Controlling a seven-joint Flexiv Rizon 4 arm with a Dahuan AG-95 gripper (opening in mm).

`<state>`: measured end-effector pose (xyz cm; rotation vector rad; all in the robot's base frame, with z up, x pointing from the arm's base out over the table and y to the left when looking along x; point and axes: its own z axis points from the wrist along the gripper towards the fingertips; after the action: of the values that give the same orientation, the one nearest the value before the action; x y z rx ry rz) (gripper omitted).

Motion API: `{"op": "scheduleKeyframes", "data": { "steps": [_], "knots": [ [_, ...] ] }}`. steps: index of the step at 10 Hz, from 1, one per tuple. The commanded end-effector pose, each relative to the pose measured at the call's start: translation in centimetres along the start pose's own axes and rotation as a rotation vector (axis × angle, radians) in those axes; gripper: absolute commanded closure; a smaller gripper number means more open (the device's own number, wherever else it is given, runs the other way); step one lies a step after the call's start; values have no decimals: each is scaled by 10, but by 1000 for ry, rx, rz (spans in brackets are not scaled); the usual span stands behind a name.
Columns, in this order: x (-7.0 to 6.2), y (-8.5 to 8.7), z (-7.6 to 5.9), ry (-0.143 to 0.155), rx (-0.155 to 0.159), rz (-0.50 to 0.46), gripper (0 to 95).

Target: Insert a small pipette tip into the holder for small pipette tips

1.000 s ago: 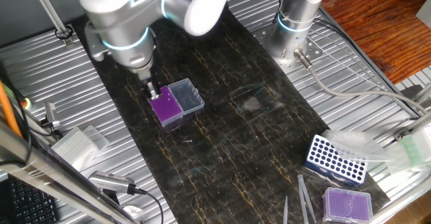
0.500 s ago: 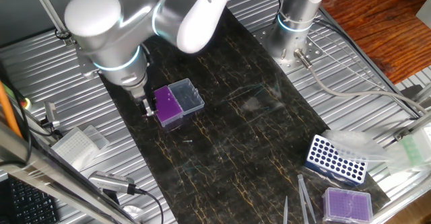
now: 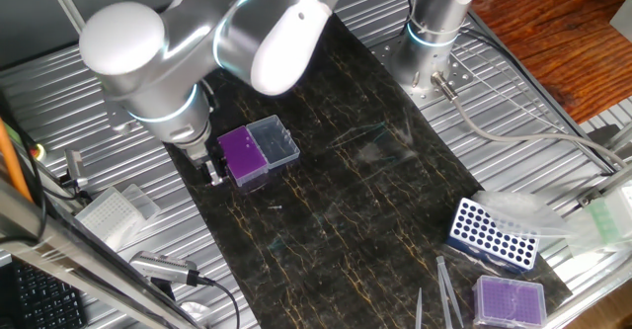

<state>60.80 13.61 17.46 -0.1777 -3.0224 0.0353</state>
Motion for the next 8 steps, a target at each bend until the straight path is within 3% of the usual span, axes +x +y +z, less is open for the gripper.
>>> {"op": "scheduleKeyframes", "data": {
  "steps": [1, 5, 8],
  "knots": [
    [-2, 10, -6, 9, -1, 9, 950],
    [-4, 33, -18, 15, -7, 22, 950],
    [-4, 36, -20, 14, -5, 24, 950]
  ]
}}
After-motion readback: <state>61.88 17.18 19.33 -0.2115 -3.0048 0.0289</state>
